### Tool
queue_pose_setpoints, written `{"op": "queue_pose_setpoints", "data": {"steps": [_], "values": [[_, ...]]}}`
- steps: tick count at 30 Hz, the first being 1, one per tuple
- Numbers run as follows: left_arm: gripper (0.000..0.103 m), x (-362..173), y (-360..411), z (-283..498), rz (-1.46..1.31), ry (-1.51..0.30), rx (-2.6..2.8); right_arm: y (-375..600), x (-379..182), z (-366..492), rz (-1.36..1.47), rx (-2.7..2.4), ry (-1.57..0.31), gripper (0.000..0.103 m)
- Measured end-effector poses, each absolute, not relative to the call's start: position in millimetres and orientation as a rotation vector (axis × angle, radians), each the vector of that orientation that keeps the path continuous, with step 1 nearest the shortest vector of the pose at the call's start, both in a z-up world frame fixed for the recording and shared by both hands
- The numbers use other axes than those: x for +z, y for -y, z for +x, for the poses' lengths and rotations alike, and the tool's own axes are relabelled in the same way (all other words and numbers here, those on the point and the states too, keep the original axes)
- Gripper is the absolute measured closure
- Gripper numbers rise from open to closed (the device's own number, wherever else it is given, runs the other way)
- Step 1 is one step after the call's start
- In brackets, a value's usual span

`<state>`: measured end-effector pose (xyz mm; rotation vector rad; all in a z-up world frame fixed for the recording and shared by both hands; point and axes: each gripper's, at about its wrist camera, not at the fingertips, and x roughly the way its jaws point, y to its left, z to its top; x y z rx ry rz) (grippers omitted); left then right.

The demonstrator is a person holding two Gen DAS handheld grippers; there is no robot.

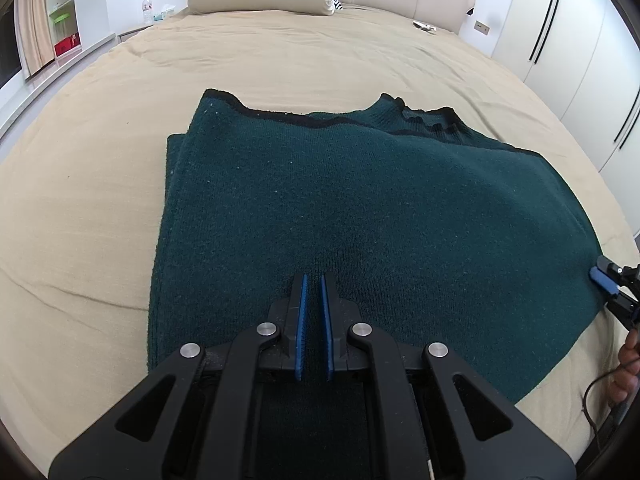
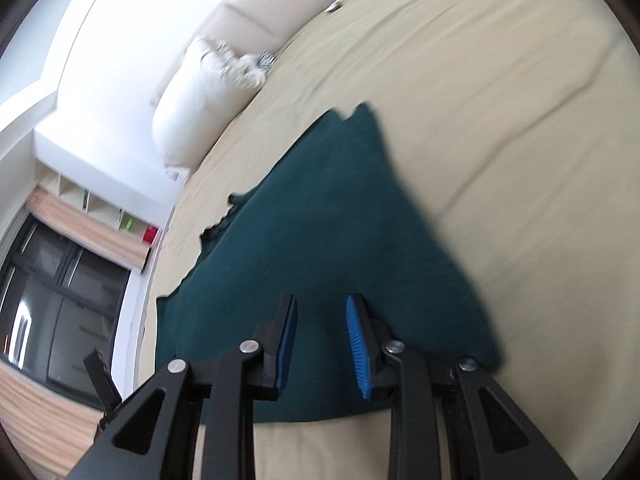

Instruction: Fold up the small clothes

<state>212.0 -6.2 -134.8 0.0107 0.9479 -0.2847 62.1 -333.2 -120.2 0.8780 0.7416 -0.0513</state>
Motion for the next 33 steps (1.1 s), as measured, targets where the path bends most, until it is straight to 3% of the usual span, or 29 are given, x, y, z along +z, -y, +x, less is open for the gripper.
{"op": "queue_pose_setpoints", "data": {"steps": [7, 12, 14, 16, 19, 21, 22, 23, 25, 33], "values": [[0.096, -132, 2, 206, 0.015, -0.949, -0.266, 346, -111, 39, 0.878, -0.077, -0.696, 0.063], [0.096, -127, -19, 194, -0.013, -0.944, -0.229, 329, -99, 47, 0.858, -0.040, -0.676, 0.061], [0.096, -122, -34, 187, -0.050, -0.925, -0.204, 321, -93, 52, 0.840, -0.025, -0.673, 0.056], [0.096, -121, -53, 181, -0.115, -0.918, -0.182, 312, -86, 53, 0.825, -0.003, -0.669, 0.042], [0.096, -125, -89, 175, -0.283, -0.937, -0.186, 298, -78, 57, 0.794, 0.037, -0.664, 0.038], [0.087, -129, -104, 175, -0.339, -0.962, -0.173, 289, -76, 63, 0.775, 0.072, -0.673, 0.038], [0.073, -133, -111, 176, -0.385, -0.976, -0.198, 286, -76, 64, 0.771, 0.081, -0.678, 0.038], [0.052, -135, -116, 178, -0.432, -0.985, -0.223, 281, -75, 68, 0.767, 0.096, -0.684, 0.038], [0.036, -137, -126, 180, -0.531, -0.975, -0.266, 272, -75, 73, 0.761, 0.124, -0.696, 0.038], [0.036, -158, -123, 211, -0.726, -1.099, -0.454, 238, -67, 103, 0.699, 0.232, -0.750, 0.038]]}}
